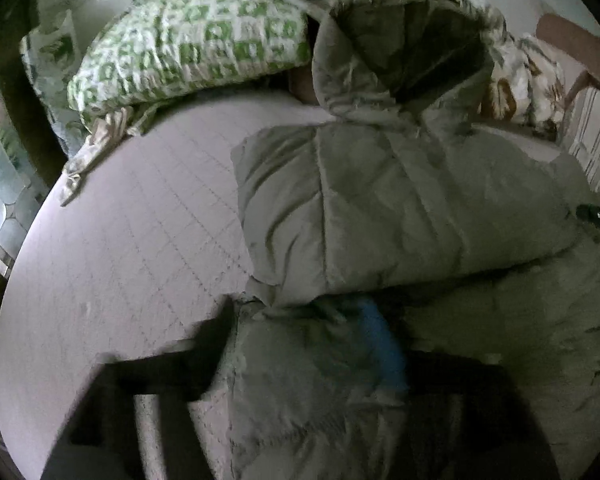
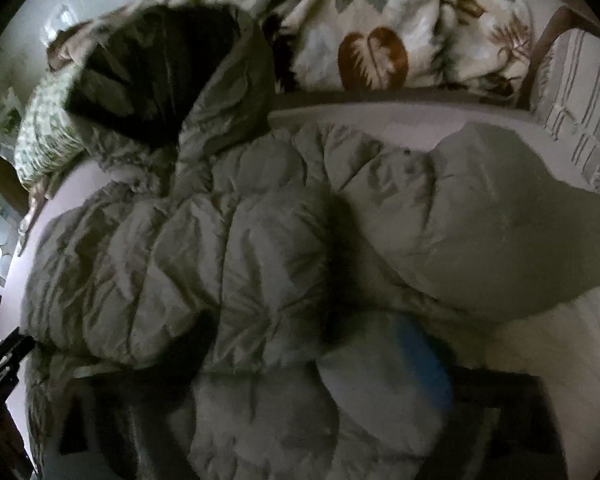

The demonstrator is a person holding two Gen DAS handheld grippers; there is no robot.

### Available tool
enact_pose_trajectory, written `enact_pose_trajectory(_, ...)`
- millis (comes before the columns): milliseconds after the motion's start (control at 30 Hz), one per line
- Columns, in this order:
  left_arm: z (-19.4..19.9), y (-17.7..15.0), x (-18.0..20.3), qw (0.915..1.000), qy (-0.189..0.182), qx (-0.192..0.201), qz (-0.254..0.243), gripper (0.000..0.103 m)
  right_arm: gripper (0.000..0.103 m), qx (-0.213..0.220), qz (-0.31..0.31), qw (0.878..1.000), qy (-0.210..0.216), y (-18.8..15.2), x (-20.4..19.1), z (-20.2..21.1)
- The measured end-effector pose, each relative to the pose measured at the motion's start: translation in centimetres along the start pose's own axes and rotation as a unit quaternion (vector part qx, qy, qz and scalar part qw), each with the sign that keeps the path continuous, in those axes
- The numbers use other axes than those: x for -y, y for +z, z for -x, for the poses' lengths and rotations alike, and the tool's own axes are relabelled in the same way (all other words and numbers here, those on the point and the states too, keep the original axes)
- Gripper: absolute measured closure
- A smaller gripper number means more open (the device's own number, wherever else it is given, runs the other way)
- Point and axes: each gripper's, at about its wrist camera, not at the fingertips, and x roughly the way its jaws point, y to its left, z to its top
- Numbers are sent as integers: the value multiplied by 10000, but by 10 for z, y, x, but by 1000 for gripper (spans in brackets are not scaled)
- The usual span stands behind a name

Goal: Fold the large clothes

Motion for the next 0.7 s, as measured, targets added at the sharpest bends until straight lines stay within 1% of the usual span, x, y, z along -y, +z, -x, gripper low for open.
enact_pose_trajectory(33,3,0,1,10000,16,52,-10,28,6,22,52,10000,2,-3,-3,5)
enact_pose_trajectory(167,15,-1,10,9998,61,-39,-158,28,6,73,229,9997,21,-11,-5,24)
enact_pose_trajectory(267,25,0,18,9997,95,26,-225,28,6,89,239,9997,64,-15,-4,32)
enact_pose_trajectory(500,45,-1,37,9999,-94,-1,-106,28,6,165,262,9995,101,-30,10,61)
enact_pose_trajectory(700,59,-4,63,9997,-221,-36,-127,28,6,342,198,9992,-9,-39,33,85)
